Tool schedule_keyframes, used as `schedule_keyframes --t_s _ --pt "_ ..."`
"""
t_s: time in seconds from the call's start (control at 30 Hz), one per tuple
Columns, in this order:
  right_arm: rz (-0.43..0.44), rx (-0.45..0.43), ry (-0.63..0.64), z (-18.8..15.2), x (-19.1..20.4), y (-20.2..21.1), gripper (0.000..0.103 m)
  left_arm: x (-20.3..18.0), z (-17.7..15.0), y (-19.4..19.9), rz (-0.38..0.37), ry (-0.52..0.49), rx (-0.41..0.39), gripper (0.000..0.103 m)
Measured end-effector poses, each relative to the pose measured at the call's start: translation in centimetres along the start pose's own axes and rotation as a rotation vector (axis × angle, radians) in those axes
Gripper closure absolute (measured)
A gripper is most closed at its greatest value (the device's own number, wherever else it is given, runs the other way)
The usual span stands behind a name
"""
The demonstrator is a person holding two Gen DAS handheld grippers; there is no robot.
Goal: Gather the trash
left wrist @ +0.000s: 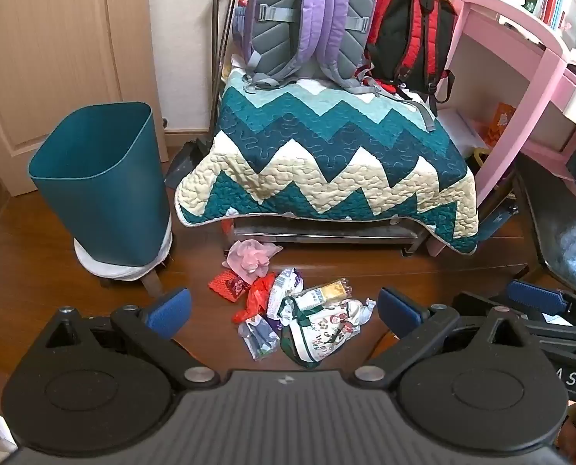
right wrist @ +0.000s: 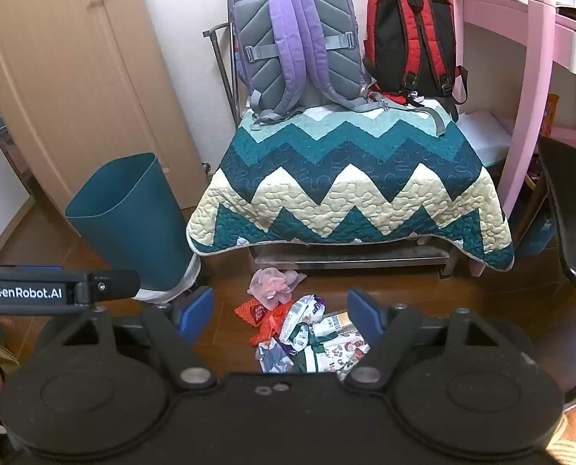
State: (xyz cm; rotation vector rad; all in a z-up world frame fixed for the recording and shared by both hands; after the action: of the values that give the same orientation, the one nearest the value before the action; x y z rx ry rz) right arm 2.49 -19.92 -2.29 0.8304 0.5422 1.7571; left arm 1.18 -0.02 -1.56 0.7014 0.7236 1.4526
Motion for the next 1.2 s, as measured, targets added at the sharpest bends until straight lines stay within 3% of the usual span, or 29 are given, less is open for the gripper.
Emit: schedule_keyframes --t_s 1.2 --pt "-0.005 -0.009 0.002 0.0 0.1 0.2 0.028 0.8 1.2 0.9 0.01 0.005 -0.024 0.0"
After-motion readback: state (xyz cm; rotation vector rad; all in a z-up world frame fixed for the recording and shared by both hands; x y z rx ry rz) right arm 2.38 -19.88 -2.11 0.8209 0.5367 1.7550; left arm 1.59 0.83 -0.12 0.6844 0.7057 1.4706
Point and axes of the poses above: each gripper's, at about its wrist camera, not at the fingertips, and y roughly against the way its jaws point, x to its left, z to its top, the point moved 2 cm from there along -y, roughly the way its jaws point, and after that the axes turned 8 degrees about -y, right-handed, at the moved point
